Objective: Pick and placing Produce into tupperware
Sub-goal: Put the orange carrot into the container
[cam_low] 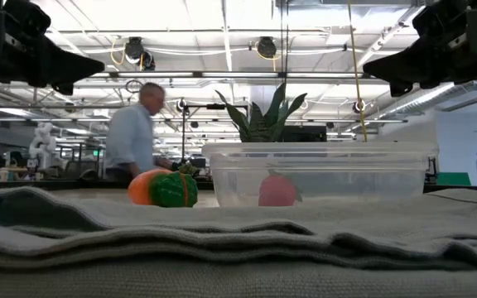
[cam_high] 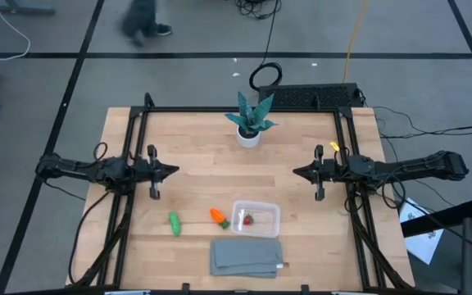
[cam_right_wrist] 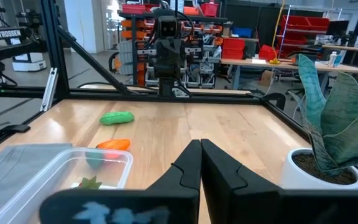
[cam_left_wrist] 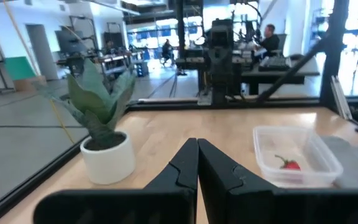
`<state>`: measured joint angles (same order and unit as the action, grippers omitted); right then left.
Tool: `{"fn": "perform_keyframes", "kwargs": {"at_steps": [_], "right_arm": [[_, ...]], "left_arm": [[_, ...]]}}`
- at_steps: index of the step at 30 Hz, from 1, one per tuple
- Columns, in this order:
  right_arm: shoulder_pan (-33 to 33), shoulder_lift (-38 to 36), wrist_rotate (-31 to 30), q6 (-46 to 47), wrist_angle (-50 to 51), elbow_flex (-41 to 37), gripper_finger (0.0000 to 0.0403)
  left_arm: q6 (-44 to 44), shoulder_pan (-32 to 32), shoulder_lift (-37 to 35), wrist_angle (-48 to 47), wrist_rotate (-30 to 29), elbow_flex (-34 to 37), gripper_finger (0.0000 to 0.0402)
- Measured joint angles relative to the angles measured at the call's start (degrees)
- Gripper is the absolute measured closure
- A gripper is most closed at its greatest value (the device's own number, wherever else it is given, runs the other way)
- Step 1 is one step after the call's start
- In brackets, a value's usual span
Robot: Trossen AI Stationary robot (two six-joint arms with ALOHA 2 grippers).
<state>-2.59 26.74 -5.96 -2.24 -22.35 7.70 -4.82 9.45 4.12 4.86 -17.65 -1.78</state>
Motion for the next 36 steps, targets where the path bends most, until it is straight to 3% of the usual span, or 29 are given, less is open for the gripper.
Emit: {"fn": "perform_keyframes", "kwargs": {"at_steps": [7,18,27,36], "right_arm": [[0.00,0.00,0.00,-0.17,-0.02,0.00,0.0403],[0.00,0.02,0.00,-0.17,-0.07,0.00,0.0403],[0.00,0.02,0.00,-0.02,-0.07,0.00,0.0403],[0.00,0.02,0.00,-0.14,-0.07,0.00,0.0403]], "left_arm": [[1.49,-0.02,3.50,-0.14,-4.74,-3.03,0.0392],[2.45,-1.27,19.18,3.90,-5.91,-9.25,0.0392],[2.95,-2.91,30.90,16.81,5.72,-9.34,0.0392],[3.37,-2.91,39.34,18.54,9.19,-13.77,0.0392]]}}
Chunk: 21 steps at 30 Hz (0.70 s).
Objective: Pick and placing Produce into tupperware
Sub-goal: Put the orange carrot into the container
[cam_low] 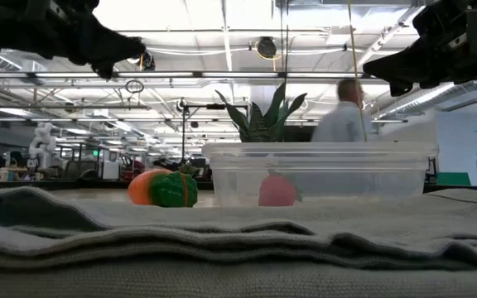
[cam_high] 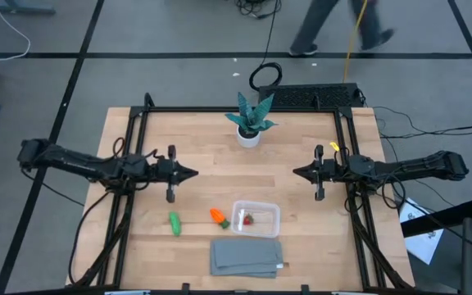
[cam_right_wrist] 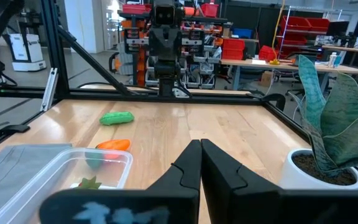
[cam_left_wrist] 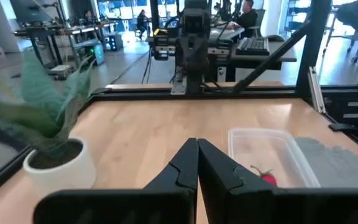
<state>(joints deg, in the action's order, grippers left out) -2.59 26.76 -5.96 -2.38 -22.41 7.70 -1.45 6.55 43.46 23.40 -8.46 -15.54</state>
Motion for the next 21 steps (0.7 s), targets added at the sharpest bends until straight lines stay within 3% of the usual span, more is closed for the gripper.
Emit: {"fn": "perform_keyframes", "kwargs": {"at_steps": [8,16,21], "right_arm": [[0.00,0.00,0.00,-0.04,0.04,0.00,0.0403],[0.00,0.00,0.00,-0.02,1.31,0.00,0.0403],[0.00,-0.04,0.00,-0.14,0.18,0.00,0.0403]], "left_arm": [[-6.23,0.42,5.39,-2.93,12.73,-7.27,0.0392],[-5.27,0.98,9.95,-2.10,12.21,-9.34,0.0392],[-3.85,0.98,13.15,3.88,12.39,-9.43,0.0392]]}}
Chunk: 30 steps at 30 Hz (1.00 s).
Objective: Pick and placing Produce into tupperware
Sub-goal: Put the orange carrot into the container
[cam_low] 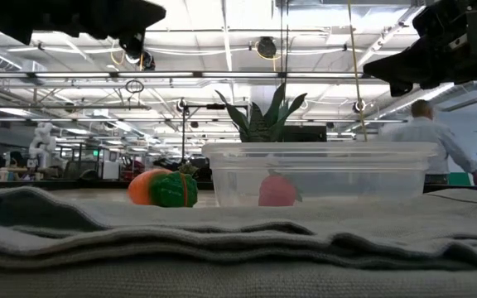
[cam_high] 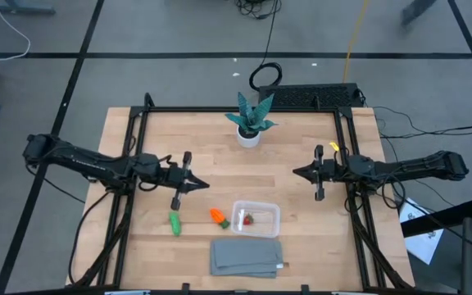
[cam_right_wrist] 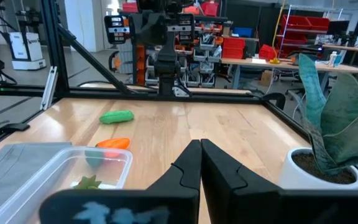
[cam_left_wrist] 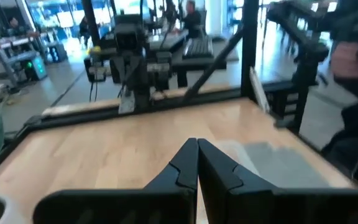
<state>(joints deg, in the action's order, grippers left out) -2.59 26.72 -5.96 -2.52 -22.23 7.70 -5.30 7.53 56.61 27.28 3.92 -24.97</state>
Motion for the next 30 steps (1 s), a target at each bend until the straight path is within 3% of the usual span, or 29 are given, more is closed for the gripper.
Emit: {"fn": "perform_keyframes", "kwargs": {"at_steps": [3,9,21,30], "right_arm": [[0.00,0.02,0.00,-0.14,-0.61,0.00,0.0403],[0.00,0.02,0.00,-0.77,-1.68,0.00,0.0403],[-0.02,0.04,0.00,-0.74,-1.46,0.00,0.0403],[-0.01,0.07,0.00,-0.14,-0.88,0.00,0.0403]], "left_arm": [[0.18,0.00,1.78,2.97,2.24,0.00,0.0392],[2.66,0.00,4.61,3.70,0.92,-0.54,0.0392],[-1.30,0.11,14.33,-12.68,3.90,-12.48,0.0392],[-2.22,-0.75,15.23,-17.62,4.96,-15.73,0.0392]]}}
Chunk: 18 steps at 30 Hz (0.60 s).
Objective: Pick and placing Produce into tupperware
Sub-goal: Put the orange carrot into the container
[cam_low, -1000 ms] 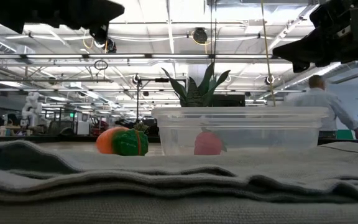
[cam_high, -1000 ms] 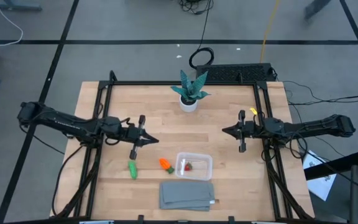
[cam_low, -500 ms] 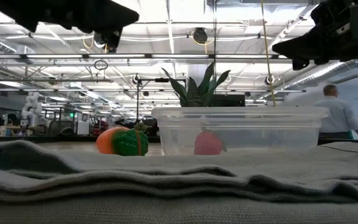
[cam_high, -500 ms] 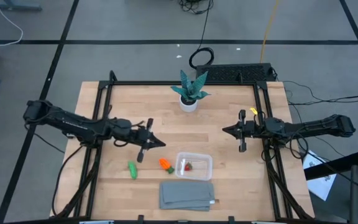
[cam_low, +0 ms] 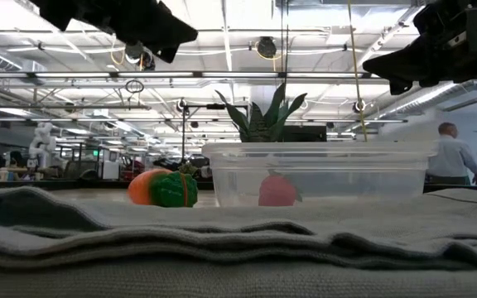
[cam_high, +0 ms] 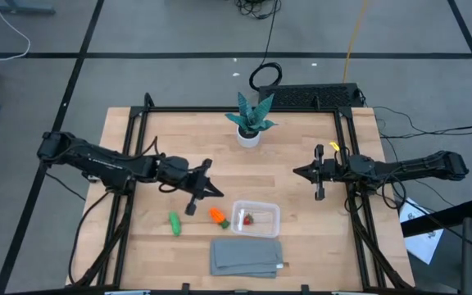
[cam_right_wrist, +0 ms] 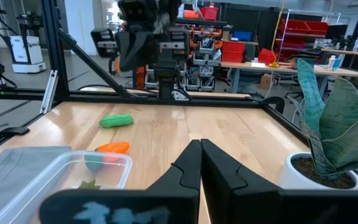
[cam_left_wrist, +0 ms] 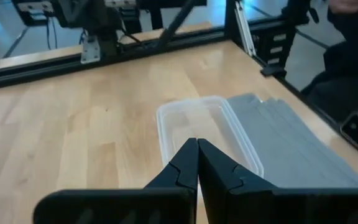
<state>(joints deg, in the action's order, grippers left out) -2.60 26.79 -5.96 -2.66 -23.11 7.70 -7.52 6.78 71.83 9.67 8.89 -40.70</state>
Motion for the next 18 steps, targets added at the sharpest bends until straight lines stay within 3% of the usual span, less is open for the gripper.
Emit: {"fn": "perform_keyframes", "kwargs": {"at_steps": [10,18], "right_arm": [[-0.01,0.00,0.00,-0.06,-0.17,0.00,0.0403],[0.00,0.28,-0.04,-0.17,-0.17,0.00,0.0403]], "left_arm": [[-0.06,-1.66,0.10,-5.30,2.59,-5.23,0.0391],[-2.46,-1.39,8.26,-18.91,2.93,-13.96,0.0392]]}}
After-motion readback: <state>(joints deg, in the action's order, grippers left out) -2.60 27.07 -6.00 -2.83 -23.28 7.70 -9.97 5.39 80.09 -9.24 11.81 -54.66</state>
